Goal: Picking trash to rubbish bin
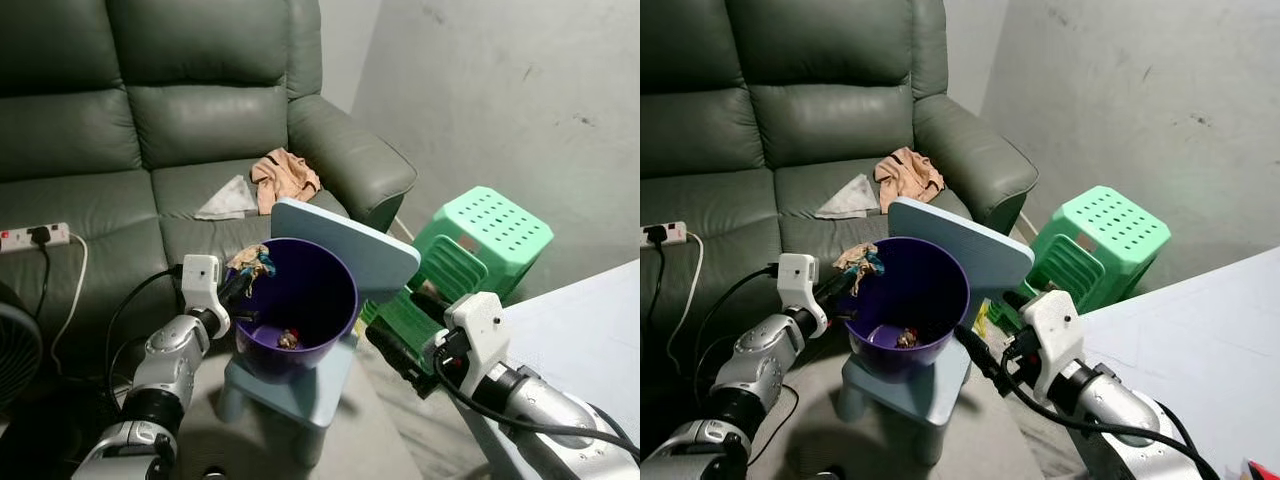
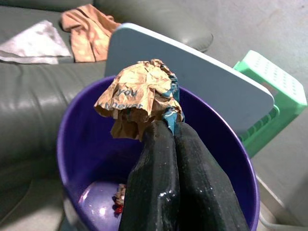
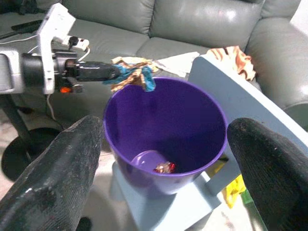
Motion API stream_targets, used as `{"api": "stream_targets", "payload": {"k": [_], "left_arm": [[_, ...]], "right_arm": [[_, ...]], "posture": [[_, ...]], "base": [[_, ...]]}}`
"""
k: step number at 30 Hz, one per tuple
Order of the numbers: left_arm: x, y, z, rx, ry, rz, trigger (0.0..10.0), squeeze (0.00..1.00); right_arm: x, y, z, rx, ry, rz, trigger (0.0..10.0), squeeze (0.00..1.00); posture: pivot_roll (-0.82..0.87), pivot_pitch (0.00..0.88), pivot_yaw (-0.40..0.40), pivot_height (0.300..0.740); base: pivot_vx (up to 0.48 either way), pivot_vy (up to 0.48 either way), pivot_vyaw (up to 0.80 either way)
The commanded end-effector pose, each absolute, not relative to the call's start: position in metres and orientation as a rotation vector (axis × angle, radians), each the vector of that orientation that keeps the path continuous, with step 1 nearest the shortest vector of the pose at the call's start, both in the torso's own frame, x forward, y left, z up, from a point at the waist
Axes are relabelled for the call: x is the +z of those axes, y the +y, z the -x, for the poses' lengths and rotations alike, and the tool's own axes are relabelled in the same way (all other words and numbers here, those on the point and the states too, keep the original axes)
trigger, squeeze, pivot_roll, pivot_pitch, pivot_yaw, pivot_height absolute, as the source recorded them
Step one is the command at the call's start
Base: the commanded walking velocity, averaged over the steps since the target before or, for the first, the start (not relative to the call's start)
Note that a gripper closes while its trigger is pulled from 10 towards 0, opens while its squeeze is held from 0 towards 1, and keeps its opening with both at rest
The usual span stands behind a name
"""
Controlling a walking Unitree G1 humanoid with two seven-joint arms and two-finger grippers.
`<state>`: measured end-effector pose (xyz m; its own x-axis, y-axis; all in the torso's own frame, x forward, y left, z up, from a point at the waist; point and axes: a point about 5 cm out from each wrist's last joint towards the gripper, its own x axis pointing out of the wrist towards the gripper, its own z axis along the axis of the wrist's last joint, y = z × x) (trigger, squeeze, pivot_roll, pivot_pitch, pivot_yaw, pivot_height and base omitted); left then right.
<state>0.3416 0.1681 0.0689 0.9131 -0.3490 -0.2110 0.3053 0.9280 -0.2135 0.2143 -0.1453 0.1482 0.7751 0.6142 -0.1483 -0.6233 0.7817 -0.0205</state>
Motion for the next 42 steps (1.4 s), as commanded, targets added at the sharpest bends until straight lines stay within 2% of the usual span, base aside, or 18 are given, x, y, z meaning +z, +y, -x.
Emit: {"api": "stream_targets", "payload": {"k": [1, 9, 15, 23, 31, 32, 33, 34, 35, 42], "left_arm": [[0.072, 0.163, -0.345, -0.369, 0.245, 0.169, 10.0, 0.00], [0.077, 0.158, -0.356, -0.317, 0.277, 0.167, 10.0, 0.00], [0.078, 0.142, -0.360, -0.292, 0.294, 0.196, 10.0, 0.00], [0.079, 0.125, -0.362, -0.346, 0.303, 0.205, 10.0, 0.00], [0.083, 0.121, -0.364, -0.365, 0.294, 0.213, 10.0, 0.00], [0.083, 0.120, -0.364, -0.369, 0.295, 0.223, 10.0, 0.13], [0.083, 0.120, -0.364, -0.369, 0.295, 0.223, 10.0, 0.13], [0.083, 0.120, -0.364, -0.372, 0.294, 0.233, 10.0, 0.96], [0.083, 0.120, -0.364, -0.367, 0.295, 0.232, 10.0, 1.00], [0.084, 0.120, -0.364, -0.369, 0.290, 0.263, 10.0, 1.00]], "right_arm": [[0.153, -0.150, -0.213, 0.653, 0.131, 0.075, 10.0, 0.00], [0.158, -0.150, -0.211, 0.609, 0.125, 0.056, 10.0, 0.00], [0.158, -0.147, -0.206, 0.593, 0.136, 0.037, 10.0, 0.00], [0.162, -0.143, -0.201, 0.598, 0.142, 0.006, 10.0, 0.00], [0.167, -0.139, -0.196, 0.629, 0.129, -0.021, 10.0, 0.00], [0.168, -0.139, -0.196, 0.628, 0.128, -0.020, 10.0, 0.00], [0.168, -0.139, -0.196, 0.628, 0.128, -0.020, 10.0, 0.00], [0.168, -0.139, -0.197, 0.627, 0.128, -0.019, 10.0, 0.00], [0.168, -0.139, -0.197, 0.625, 0.127, -0.018, 10.0, 0.00], [0.169, -0.140, -0.197, 0.625, 0.130, -0.016, 10.0, 0.00]], "posture": [[-0.11, 0.169, -0.176, 0.740], [-0.12, 0.202, -0.165, 0.740], [-0.13, 0.222, -0.154, 0.740], [-0.15, 0.236, -0.151, 0.740], [-0.16, 0.234, -0.149, 0.740], [-0.16, 0.227, -0.147, 0.740], [-0.16, 0.227, -0.147, 0.740], [-0.16, 0.227, -0.147, 0.740], [-0.17, 0.221, -0.147, 0.740], [-0.17, 0.212, -0.149, 0.740]], "base": [[0.000, 0.000, 0.00], [0.000, 0.000, 0.00], [0.000, 0.000, 0.00], [0.000, 0.000, 0.00], [0.000, 0.000, 0.00], [0.000, 0.000, 0.00], [0.000, 0.000, 0.00], [0.000, 0.000, 0.00], [0.000, 0.000, 0.00], [0.000, 0.000, 0.00]]}}
